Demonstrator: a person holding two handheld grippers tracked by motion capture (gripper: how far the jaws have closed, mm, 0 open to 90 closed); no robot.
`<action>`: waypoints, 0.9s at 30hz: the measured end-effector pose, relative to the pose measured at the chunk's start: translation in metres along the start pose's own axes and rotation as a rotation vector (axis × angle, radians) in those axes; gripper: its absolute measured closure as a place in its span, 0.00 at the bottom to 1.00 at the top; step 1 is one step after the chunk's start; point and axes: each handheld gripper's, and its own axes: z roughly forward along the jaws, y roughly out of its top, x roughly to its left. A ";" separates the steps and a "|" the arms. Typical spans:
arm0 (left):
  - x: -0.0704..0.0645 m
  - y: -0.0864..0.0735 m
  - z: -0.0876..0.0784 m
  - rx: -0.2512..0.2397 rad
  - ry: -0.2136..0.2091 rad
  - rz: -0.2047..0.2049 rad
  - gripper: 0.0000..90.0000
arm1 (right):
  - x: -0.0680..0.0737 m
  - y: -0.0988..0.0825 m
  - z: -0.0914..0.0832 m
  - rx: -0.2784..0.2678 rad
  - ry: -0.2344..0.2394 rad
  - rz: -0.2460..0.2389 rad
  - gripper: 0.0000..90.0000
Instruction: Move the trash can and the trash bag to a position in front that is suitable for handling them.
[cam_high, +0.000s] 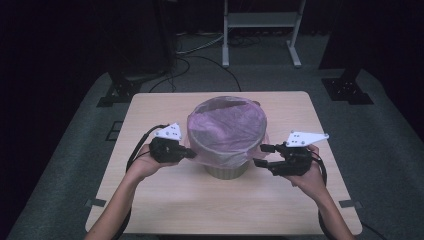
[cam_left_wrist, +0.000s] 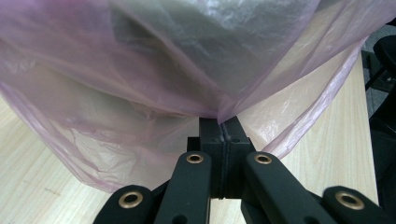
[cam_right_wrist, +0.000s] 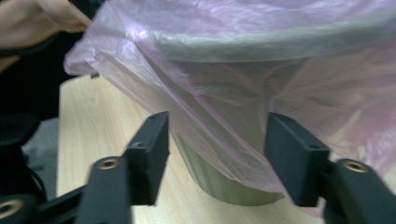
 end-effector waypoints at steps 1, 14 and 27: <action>0.000 0.000 0.000 0.000 -0.002 0.000 1.00 | 0.002 0.000 0.002 0.011 -0.019 -0.013 0.39; 0.000 -0.008 0.008 0.016 -0.018 -0.018 1.00 | 0.003 -0.005 0.009 0.119 -0.050 0.019 1.00; 0.002 -0.041 0.033 0.112 -0.018 -0.063 1.00 | -0.005 -0.054 0.029 0.290 0.015 0.088 1.00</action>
